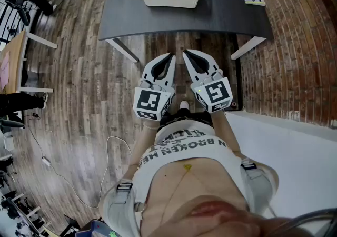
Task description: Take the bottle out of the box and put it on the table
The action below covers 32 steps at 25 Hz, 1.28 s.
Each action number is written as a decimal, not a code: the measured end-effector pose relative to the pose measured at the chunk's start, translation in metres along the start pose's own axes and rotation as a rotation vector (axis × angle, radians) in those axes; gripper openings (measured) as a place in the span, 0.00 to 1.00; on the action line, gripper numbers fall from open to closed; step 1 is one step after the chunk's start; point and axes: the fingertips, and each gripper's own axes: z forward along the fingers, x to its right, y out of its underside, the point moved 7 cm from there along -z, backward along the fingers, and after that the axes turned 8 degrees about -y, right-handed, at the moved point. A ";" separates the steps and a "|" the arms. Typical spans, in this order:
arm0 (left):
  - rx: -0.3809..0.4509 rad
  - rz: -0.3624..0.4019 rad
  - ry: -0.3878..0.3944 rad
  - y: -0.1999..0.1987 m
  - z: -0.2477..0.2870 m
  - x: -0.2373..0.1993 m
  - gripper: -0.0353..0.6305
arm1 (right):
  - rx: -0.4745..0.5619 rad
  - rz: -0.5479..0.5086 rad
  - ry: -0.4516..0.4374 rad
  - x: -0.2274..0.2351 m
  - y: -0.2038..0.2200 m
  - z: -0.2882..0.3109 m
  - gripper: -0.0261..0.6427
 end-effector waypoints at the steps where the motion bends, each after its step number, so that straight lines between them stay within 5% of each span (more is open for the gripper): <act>1: 0.004 -0.001 -0.001 -0.001 0.002 0.001 0.05 | 0.005 0.004 -0.001 0.003 0.000 -0.001 0.05; 16: 0.014 -0.051 -0.049 0.002 0.028 -0.003 0.05 | -0.038 -0.017 -0.062 0.039 0.012 0.014 0.05; 32: 0.013 -0.056 0.083 -0.012 0.154 -0.083 0.05 | -0.030 -0.014 0.020 0.124 -0.001 0.118 0.05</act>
